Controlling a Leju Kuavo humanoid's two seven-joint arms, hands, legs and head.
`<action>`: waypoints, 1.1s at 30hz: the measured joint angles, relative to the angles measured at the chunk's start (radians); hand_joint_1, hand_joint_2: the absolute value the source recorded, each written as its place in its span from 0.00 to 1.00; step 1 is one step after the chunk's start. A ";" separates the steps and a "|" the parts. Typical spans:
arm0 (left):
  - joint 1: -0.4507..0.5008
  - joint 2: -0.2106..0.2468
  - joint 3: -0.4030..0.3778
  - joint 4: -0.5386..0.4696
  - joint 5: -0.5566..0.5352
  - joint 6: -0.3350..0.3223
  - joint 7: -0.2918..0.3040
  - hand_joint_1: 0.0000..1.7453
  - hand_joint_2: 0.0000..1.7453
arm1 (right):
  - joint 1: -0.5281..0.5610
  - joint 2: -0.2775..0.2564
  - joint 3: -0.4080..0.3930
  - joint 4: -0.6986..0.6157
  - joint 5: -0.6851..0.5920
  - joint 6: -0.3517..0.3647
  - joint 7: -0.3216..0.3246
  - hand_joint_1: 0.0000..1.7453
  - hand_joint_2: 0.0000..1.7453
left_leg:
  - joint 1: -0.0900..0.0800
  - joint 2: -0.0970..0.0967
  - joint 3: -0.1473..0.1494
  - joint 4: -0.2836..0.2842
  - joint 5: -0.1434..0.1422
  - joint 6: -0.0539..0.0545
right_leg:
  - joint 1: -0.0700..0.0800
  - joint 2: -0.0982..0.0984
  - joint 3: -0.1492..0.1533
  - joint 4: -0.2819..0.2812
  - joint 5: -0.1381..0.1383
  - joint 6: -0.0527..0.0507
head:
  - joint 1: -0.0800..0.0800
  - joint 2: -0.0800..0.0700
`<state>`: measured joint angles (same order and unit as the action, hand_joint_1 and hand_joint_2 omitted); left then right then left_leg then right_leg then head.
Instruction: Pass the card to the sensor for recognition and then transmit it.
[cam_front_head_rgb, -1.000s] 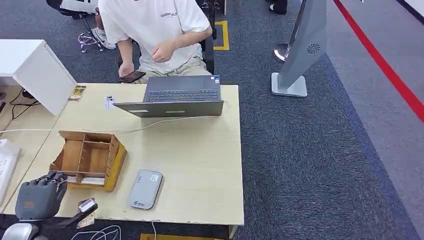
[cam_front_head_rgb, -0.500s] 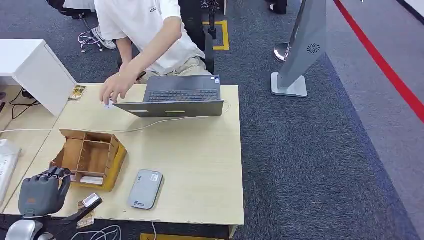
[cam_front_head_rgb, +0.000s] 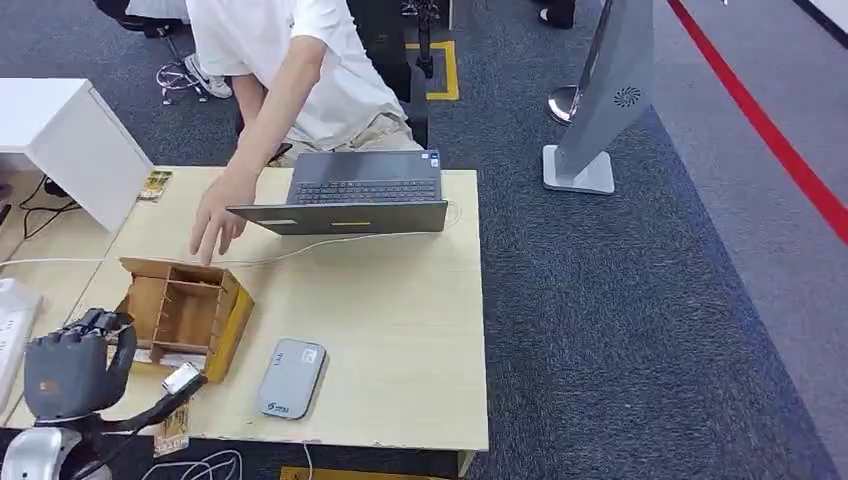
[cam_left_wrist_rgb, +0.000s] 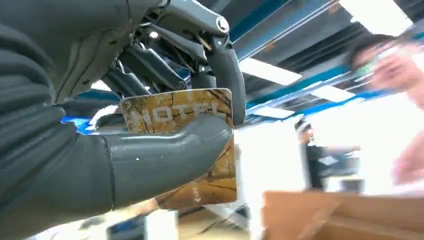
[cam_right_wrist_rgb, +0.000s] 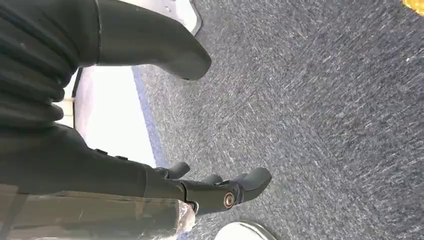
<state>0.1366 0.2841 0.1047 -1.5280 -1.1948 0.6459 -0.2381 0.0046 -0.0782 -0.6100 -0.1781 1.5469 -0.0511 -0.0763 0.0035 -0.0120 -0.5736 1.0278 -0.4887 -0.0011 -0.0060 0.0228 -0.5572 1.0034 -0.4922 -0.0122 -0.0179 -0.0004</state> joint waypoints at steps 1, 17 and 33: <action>0.002 0.011 -0.023 -0.026 0.004 -0.014 0.002 1.00 1.00 | 0.000 0.001 0.000 0.000 0.000 0.003 0.001 0.00 1.00 | 0.000 0.000 0.000 0.000 0.000 0.000 | 0.000 0.000 0.000 0.000 0.000 0.000 | 0.001 0.000; -0.529 0.067 -0.250 0.078 -0.080 -0.246 0.158 1.00 1.00 | -0.042 0.031 0.034 -0.005 0.002 0.086 0.023 0.00 1.00 | 0.000 -0.003 0.000 0.001 0.007 -0.001 | 0.000 -0.002 -0.001 0.000 0.006 -0.001 | 0.000 0.000; -0.924 -0.048 -0.366 0.623 -0.178 -0.149 0.200 1.00 1.00 | -0.069 0.051 0.069 -0.007 0.002 0.117 0.040 0.00 1.00 | 0.000 -0.001 -0.003 0.001 0.008 -0.001 | 0.000 0.001 -0.003 0.000 0.008 -0.001 | 0.000 0.000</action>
<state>-0.7869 0.2365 -0.2613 -0.9053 -1.3733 0.4971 -0.0385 -0.0639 -0.0271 -0.5405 -0.1850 1.5484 0.0660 -0.0359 0.0032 -0.0126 -0.5762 1.0287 -0.4807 -0.0018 -0.0062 0.0235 -0.5607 1.0036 -0.4841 -0.0135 -0.0180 -0.0004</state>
